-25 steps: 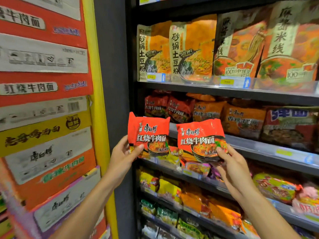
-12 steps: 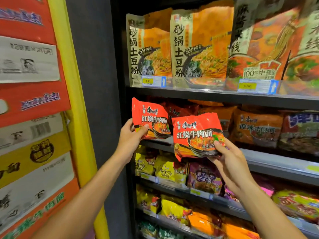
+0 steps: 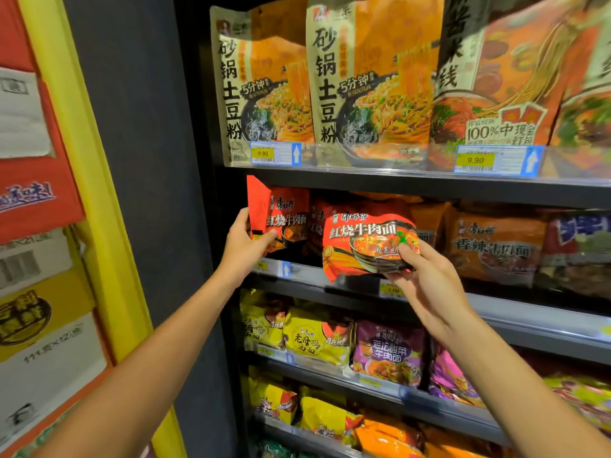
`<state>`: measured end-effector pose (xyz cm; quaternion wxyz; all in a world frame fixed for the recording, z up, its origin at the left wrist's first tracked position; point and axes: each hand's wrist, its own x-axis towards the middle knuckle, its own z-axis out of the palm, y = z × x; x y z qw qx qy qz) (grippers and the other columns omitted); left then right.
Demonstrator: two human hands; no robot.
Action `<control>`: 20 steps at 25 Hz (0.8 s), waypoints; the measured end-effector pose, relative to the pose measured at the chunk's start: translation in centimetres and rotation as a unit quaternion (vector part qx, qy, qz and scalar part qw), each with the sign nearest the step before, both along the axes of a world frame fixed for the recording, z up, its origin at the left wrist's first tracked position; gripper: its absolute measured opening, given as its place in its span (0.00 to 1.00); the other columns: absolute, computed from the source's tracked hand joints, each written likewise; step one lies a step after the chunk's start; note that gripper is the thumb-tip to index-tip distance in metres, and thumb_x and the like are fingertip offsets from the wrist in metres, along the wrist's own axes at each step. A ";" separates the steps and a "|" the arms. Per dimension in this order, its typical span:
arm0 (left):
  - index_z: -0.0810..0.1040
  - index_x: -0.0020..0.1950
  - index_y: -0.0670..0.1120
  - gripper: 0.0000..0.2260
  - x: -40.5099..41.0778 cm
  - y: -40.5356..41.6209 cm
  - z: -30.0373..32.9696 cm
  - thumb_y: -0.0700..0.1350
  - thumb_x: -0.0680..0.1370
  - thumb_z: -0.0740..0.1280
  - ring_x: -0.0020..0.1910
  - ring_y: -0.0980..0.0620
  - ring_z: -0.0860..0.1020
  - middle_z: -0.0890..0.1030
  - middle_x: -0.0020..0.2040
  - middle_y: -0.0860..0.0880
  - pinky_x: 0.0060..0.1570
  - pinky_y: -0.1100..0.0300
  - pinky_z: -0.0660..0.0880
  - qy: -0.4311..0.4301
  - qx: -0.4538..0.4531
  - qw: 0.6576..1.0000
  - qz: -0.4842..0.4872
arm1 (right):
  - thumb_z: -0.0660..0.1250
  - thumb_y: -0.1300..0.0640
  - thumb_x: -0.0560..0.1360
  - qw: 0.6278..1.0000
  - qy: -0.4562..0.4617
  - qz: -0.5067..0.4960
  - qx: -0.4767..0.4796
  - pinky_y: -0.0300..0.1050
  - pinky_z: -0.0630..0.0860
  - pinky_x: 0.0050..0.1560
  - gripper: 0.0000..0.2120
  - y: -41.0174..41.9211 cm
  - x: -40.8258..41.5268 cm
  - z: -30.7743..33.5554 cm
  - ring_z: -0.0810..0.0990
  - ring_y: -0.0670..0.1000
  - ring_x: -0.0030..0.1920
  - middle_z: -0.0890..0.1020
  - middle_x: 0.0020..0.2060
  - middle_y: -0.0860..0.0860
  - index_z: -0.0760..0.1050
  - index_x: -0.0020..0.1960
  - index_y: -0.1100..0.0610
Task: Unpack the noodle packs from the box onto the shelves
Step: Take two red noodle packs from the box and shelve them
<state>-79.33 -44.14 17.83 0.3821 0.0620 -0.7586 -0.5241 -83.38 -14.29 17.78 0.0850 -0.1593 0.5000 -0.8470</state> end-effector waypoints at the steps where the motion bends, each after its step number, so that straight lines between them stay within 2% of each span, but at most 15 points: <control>1: 0.73 0.65 0.49 0.19 -0.4 -0.2 0.1 0.41 0.76 0.72 0.52 0.58 0.80 0.82 0.53 0.54 0.53 0.59 0.77 -0.012 -0.008 1.000 0.005 | 0.61 0.62 0.82 1.000 -0.005 0.001 -0.005 0.52 0.79 0.61 0.15 -0.1 -0.4 0.3 0.82 0.55 0.60 0.84 0.59 0.55 0.74 0.68 0.61; 6: 0.69 0.61 0.46 0.14 -2.1 -0.9 0.0 0.40 0.78 0.69 0.52 0.53 0.79 0.79 0.55 0.48 0.57 0.50 0.78 -0.078 -0.083 0.992 0.059 | 0.62 0.63 0.82 1.000 -0.017 -0.002 -0.010 0.51 0.81 0.59 0.14 -0.9 -1.9 0.9 0.83 0.56 0.59 0.83 0.59 0.59 0.74 0.66 0.65; 7: 0.67 0.63 0.45 0.16 -2.4 -0.8 0.0 0.39 0.78 0.69 0.55 0.51 0.78 0.77 0.59 0.46 0.59 0.49 0.77 -0.075 -0.101 0.988 0.085 | 0.62 0.64 0.82 1.000 -0.018 -0.010 -0.003 0.52 0.80 0.60 0.13 -1.0 -2.0 1.1 0.83 0.56 0.59 0.83 0.59 0.59 0.73 0.65 0.66; 9: 0.61 0.71 0.41 0.26 -3.3 -0.4 0.1 0.37 0.77 0.69 0.68 0.44 0.71 0.67 0.71 0.39 0.66 0.48 0.72 -0.090 -0.167 0.970 0.154 | 0.63 0.64 0.81 1.000 -0.019 -0.022 0.010 0.54 0.79 0.61 0.12 -1.5 -2.2 1.4 0.83 0.56 0.58 0.83 0.58 0.59 0.72 0.64 0.67; 10: 0.59 0.74 0.39 0.29 -3.7 -0.3 0.1 0.37 0.77 0.69 0.73 0.41 0.65 0.62 0.74 0.36 0.70 0.49 0.68 -0.116 -0.217 0.950 0.191 | 0.63 0.64 0.81 0.999 -0.020 -0.027 0.012 0.55 0.79 0.61 0.12 -1.8 -2.4 1.5 0.83 0.56 0.58 0.82 0.57 0.59 0.72 0.63 0.68; 11: 0.61 0.73 0.38 0.29 -4.0 -0.1 0.2 0.37 0.76 0.70 0.75 0.38 0.61 0.62 0.74 0.35 0.72 0.50 0.66 -0.139 -0.277 0.924 0.224 | 0.63 0.65 0.81 0.999 -0.021 -0.032 0.013 0.56 0.79 0.61 0.12 -2.1 -2.6 1.7 0.83 0.56 0.58 0.82 0.57 0.60 0.71 0.62 0.68; 13: 0.71 0.63 0.38 0.21 -4.2 0.2 0.4 0.38 0.73 0.73 0.73 0.36 0.62 0.68 0.67 0.36 0.70 0.49 0.67 -0.172 -0.372 0.875 0.258 | 0.64 0.66 0.81 0.999 -0.025 -0.039 0.011 0.57 0.79 0.61 0.12 -3.0 -3.3 2.0 0.83 0.57 0.57 0.81 0.56 0.61 0.69 0.62 0.69; 15: 0.75 0.58 0.40 0.17 -4.0 0.5 0.5 0.39 0.71 0.74 0.70 0.37 0.64 0.72 0.62 0.38 0.65 0.50 0.70 -0.169 -0.414 0.855 0.262 | 0.64 0.67 0.80 0.999 -0.032 -0.031 0.009 0.57 0.80 0.59 0.14 -4.0 -3.9 2.2 0.83 0.59 0.56 0.81 0.56 0.63 0.68 0.63 0.71; 18: 0.78 0.60 0.43 0.15 -3.3 0.6 0.1 0.46 0.76 0.70 0.64 0.42 0.68 0.74 0.58 0.43 0.56 0.50 0.75 -0.154 -0.446 0.857 0.207 | 0.64 0.68 0.79 0.997 -0.048 -0.041 0.050 0.56 0.80 0.59 0.12 -6.0 -5.2 1.7 0.83 0.59 0.55 0.81 0.55 0.64 0.69 0.61 0.71; 20: 0.76 0.65 0.47 0.16 -2.5 0.7 -0.4 0.52 0.80 0.63 0.65 0.44 0.67 0.72 0.61 0.45 0.51 0.48 0.76 -0.186 -0.436 0.866 0.157 | 0.66 0.63 0.79 0.984 -0.026 -0.085 0.156 0.56 0.80 0.58 0.08 -7.0 -5.8 1.6 0.83 0.59 0.51 0.81 0.49 0.63 0.72 0.52 0.68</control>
